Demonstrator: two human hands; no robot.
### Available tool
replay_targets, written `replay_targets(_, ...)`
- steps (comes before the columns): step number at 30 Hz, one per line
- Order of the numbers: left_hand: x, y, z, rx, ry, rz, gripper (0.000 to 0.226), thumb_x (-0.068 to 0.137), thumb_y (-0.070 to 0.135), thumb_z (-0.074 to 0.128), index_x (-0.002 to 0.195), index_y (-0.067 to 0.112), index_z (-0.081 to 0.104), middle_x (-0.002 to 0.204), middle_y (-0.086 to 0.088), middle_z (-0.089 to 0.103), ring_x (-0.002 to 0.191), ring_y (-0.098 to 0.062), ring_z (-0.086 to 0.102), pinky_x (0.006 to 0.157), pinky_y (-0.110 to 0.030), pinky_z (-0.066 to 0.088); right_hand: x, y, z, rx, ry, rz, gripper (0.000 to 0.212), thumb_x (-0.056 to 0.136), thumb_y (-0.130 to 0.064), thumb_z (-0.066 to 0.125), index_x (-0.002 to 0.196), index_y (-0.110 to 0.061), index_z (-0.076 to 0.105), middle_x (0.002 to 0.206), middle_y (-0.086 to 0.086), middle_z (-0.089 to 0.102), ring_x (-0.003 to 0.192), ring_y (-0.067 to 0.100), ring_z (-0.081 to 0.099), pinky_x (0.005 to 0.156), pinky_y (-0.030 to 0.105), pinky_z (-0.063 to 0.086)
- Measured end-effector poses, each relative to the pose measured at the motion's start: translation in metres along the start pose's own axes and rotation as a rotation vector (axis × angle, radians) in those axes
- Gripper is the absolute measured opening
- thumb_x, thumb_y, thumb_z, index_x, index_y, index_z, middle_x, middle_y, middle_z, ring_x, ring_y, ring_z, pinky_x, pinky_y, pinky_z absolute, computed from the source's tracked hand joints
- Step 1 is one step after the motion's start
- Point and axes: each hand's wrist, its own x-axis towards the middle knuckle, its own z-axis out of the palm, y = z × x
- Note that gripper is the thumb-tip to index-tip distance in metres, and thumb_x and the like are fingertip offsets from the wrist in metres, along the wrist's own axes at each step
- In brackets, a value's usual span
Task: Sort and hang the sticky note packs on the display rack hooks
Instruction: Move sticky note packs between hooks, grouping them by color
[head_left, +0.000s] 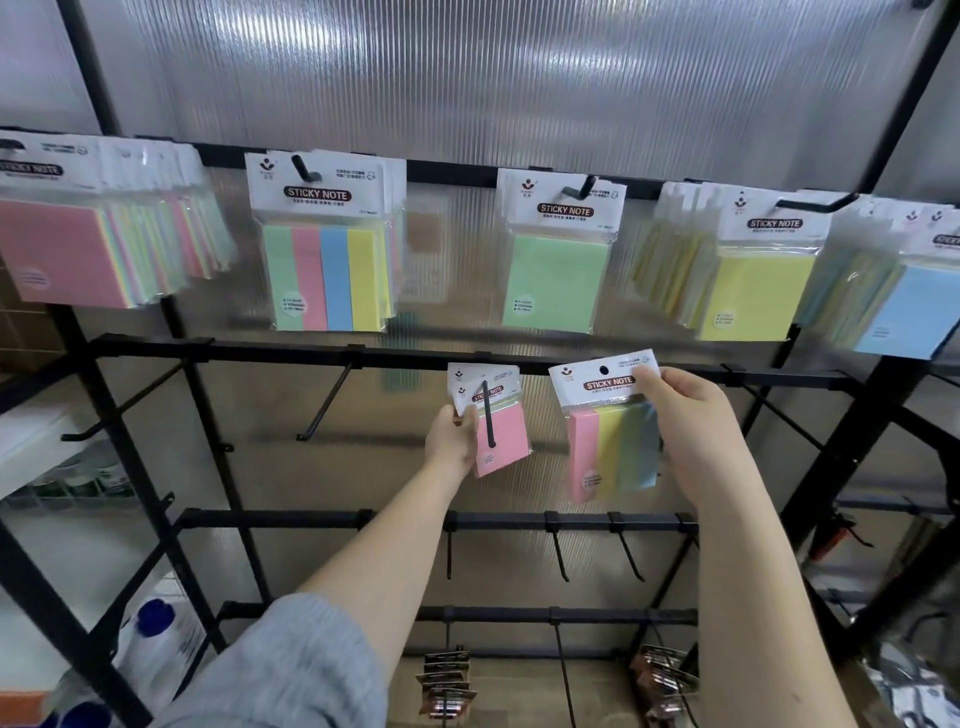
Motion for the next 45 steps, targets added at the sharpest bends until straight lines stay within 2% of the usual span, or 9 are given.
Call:
replay_targets(4, -0.004, 0.0, 0.0, -0.043, -0.003, 0.046, 0.031, 0.103, 0.024, 0.029, 0.085, 0.008, 0.049, 0.07, 0.004, 0.052, 0.062, -0.007, 0.048, 0.052, -0.019, 0.033, -0.003, 0.001, -0.005, -0.008, 0.023, -0.005, 0.034, 0.096, -0.025, 0.049, 0.094, 0.006, 0.061, 0.079, 0.008, 0.053, 0.075, 0.017, 0.042, 0.073, 0.03, 0.028)
replay_targets(7, -0.009, 0.0, -0.002, -0.006, 0.036, 0.063, 0.034, 0.101, 0.02, 0.027, 0.072, 0.011, 0.042, 0.066, 0.0, 0.044, 0.061, -0.014, 0.041, 0.05, -0.023, 0.03, -0.008, 0.0, -0.007, -0.001, 0.041, 0.006, 0.035, 0.096, -0.025, 0.049, 0.096, 0.007, 0.061, 0.079, 0.019, 0.053, 0.075, 0.017, 0.043, 0.074, 0.03, 0.03)
replay_targets(10, -0.016, -0.001, -0.006, -0.03, 0.082, 0.018, 0.033, 0.1, 0.018, 0.026, 0.071, 0.01, 0.039, 0.065, -0.001, 0.039, 0.058, -0.015, 0.037, 0.049, -0.023, 0.039, -0.017, -0.003, -0.009, -0.001, 0.042, 0.017, 0.03, 0.097, -0.025, 0.05, 0.085, -0.004, 0.067, 0.083, 0.009, 0.064, 0.076, 0.018, 0.048, 0.074, 0.031, 0.035)
replay_targets(12, -0.023, -0.001, -0.01, -0.036, 0.083, 0.021, 0.034, 0.099, 0.021, 0.026, 0.071, 0.01, 0.041, 0.065, -0.001, 0.039, 0.059, -0.017, 0.039, 0.056, -0.031, 0.045, -0.025, -0.005, -0.01, 0.01, 0.052, 0.028, 0.029, 0.096, -0.025, 0.05, 0.081, -0.007, 0.067, 0.086, 0.013, 0.068, 0.077, 0.018, 0.05, 0.075, 0.031, 0.036)
replay_targets(16, -0.042, 0.002, -0.017, 0.023, 0.118, 0.089, 0.038, 0.101, 0.021, 0.027, 0.064, 0.014, 0.034, 0.063, 0.001, 0.037, 0.057, -0.013, 0.033, 0.056, -0.028, 0.03, -0.041, -0.007, -0.011, 0.016, 0.073, 0.041, 0.03, 0.095, -0.027, 0.05, 0.083, -0.005, 0.066, 0.081, 0.008, 0.063, 0.075, 0.019, 0.048, 0.074, 0.031, 0.035)
replay_targets(23, -0.067, 0.005, -0.034, 0.078, 0.091, 0.144, 0.035, 0.099, 0.021, 0.031, 0.066, 0.012, 0.035, 0.065, 0.0, 0.04, 0.061, -0.015, 0.034, 0.055, -0.03, 0.025, -0.07, -0.013, -0.012, 0.01, 0.169, -0.005, 0.037, 0.095, -0.032, 0.05, 0.095, 0.003, 0.06, 0.08, 0.007, 0.054, 0.073, 0.017, 0.044, 0.07, 0.03, 0.03)
replay_targets(31, -0.095, 0.014, -0.055, 0.102, 0.057, 0.226, 0.037, 0.101, 0.025, 0.03, 0.071, 0.01, 0.047, 0.073, 0.002, 0.054, 0.065, -0.013, 0.046, 0.053, -0.027, 0.032, -0.11, -0.023, -0.002, 0.03, 0.207, -0.029, 0.032, 0.097, -0.033, 0.051, 0.075, -0.013, 0.063, 0.074, 0.002, 0.06, 0.072, 0.018, 0.05, 0.07, 0.032, 0.036)
replay_targets(39, -0.123, 0.012, -0.109, 0.12, 0.187, 0.247, 0.041, 0.101, 0.024, 0.031, 0.062, 0.014, 0.031, 0.062, 0.003, 0.04, 0.055, -0.011, 0.034, 0.05, -0.027, 0.023, -0.141, -0.033, 0.019, 0.092, 0.241, -0.079, 0.034, 0.095, -0.034, 0.055, 0.083, -0.003, 0.064, 0.071, 0.001, 0.055, 0.065, 0.013, 0.044, 0.056, 0.025, 0.033)
replay_targets(45, -0.136, -0.006, -0.168, 0.146, 0.366, 0.216, 0.038, 0.101, 0.027, 0.03, 0.073, 0.005, 0.043, 0.071, -0.003, 0.053, 0.066, -0.02, 0.047, 0.055, -0.03, 0.033, -0.159, -0.039, 0.045, 0.175, 0.246, -0.08, 0.027, 0.093, -0.034, 0.058, 0.071, -0.019, 0.064, 0.069, -0.003, 0.055, 0.064, 0.011, 0.045, 0.06, 0.026, 0.036)
